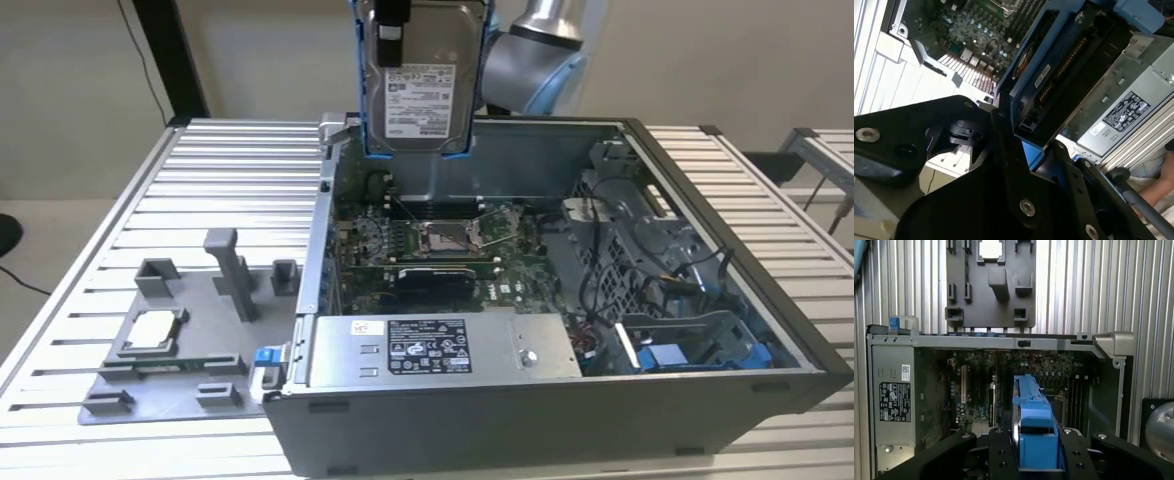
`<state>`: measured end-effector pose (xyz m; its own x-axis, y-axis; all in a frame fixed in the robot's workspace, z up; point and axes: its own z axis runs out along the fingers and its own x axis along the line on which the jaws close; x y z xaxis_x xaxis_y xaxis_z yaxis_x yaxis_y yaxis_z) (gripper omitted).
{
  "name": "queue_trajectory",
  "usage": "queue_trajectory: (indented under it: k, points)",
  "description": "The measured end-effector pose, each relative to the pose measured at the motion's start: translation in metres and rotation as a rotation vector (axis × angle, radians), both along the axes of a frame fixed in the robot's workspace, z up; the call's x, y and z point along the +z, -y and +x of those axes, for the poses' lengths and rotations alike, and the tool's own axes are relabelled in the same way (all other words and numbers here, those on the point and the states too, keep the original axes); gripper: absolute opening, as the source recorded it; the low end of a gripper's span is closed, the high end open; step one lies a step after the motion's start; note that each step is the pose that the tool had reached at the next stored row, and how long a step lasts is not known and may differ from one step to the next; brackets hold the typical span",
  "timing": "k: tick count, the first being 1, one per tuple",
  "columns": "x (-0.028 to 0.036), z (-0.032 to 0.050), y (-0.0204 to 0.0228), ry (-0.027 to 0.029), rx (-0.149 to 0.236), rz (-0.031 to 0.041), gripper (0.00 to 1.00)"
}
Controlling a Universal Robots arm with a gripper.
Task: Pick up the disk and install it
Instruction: 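Pick up the disk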
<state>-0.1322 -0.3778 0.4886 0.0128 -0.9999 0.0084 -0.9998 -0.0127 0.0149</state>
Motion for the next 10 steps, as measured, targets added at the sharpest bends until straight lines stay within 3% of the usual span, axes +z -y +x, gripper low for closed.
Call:
queue_trajectory:
  k: [10]
  points:
    - [0.0,0.0293,0.0,0.0,0.0,-0.0001,0.0]
